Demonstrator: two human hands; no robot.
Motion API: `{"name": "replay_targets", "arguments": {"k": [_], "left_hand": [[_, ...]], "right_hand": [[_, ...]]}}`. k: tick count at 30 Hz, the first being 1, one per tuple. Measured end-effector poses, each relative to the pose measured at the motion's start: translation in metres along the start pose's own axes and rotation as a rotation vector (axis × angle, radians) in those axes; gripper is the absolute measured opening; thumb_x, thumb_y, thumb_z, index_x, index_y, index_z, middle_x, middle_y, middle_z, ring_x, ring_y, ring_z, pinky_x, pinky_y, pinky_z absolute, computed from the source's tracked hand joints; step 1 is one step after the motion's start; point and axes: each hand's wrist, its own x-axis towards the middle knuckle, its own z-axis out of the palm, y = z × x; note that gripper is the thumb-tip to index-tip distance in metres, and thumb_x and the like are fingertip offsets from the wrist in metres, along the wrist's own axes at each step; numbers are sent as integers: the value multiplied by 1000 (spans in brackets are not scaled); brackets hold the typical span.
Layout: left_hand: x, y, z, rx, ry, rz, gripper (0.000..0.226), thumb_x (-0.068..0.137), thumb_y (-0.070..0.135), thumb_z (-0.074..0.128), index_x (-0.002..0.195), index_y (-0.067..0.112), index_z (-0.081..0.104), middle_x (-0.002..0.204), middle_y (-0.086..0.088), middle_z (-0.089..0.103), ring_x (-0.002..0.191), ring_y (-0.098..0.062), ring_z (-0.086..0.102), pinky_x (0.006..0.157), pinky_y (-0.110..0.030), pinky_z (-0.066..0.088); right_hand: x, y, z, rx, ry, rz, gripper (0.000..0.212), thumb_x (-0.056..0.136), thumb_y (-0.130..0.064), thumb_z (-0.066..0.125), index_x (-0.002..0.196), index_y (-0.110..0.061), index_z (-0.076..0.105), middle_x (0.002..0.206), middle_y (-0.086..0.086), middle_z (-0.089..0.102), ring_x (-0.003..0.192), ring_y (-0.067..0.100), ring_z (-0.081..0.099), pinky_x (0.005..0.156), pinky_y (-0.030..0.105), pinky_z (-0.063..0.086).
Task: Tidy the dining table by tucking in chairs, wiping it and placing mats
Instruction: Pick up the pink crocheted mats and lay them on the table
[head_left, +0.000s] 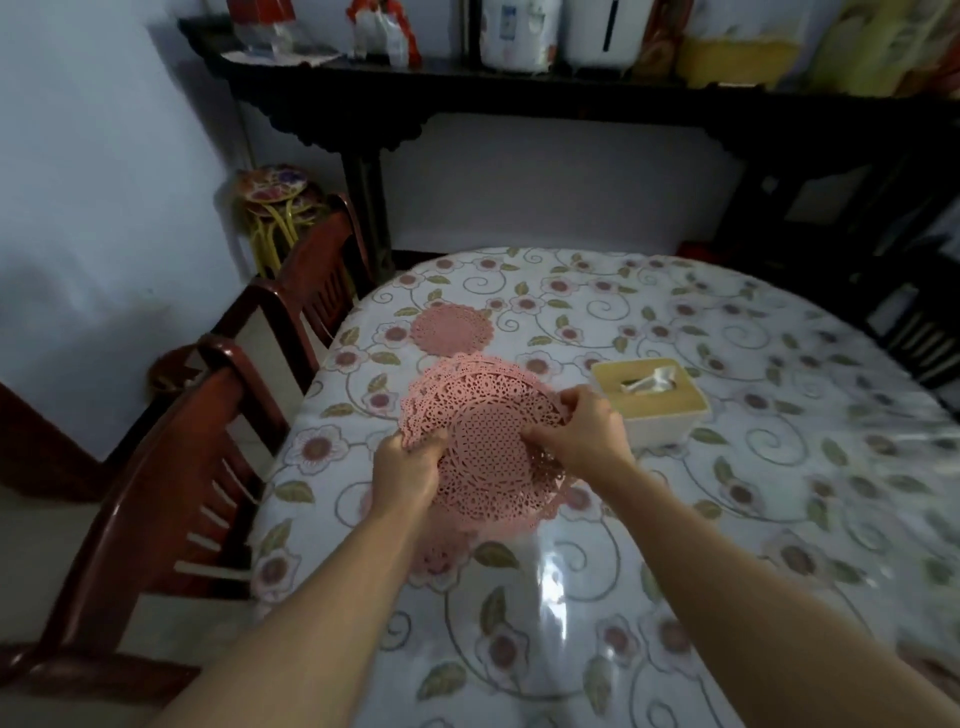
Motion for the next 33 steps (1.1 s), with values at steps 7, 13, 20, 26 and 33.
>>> {"name": "replay_targets", "arguments": {"k": [7, 13, 20, 26, 33], "left_hand": [[-38, -39, 51, -165, -215, -80, 109, 36, 65, 80, 130, 18, 48, 130, -12, 59, 113, -34, 59, 93, -55, 47], [-84, -22, 102, -112, -302, -121, 70, 70, 57, 57, 122, 10, 58, 118, -16, 64, 107, -38, 60, 95, -59, 46], [-133, -17, 200, -84, -318, -104, 24, 95, 14, 49, 118, 13, 53, 113, -15, 63, 104, -34, 61, 96, -56, 46], [-163, -42, 307, 13, -386, -103, 38, 90, -3, 51, 127, 5, 50, 121, -19, 61, 105, -37, 61, 93, -58, 48], [-187, -54, 380, 101, -157, -84, 43, 90, 2, 50, 131, 13, 52, 116, -12, 65, 98, -33, 64, 77, -42, 55]], "right_hand": [[-69, 42, -59, 43, 232, 5, 46, 74, -18, 78, 109, -10, 50, 105, 4, 51, 95, 17, 52, 82, 29, 49], [-81, 92, -116, 133, 256, 176, 29, 74, -16, 77, 93, -11, 55, 91, 5, 63, 83, 20, 61, 60, 24, 47], [-79, 190, -196, 223, 362, 286, 19, 82, -1, 61, 88, -12, 47, 76, 2, 52, 72, 23, 55, 53, 34, 47], [-69, 301, -271, 281, 355, 342, 42, 81, 11, 47, 112, -16, 58, 78, -1, 62, 66, 21, 60, 53, 26, 45], [-36, 412, -317, 404, 373, 527, 36, 89, -2, 40, 119, -12, 57, 101, 19, 65, 80, 33, 63, 60, 35, 48]]}}
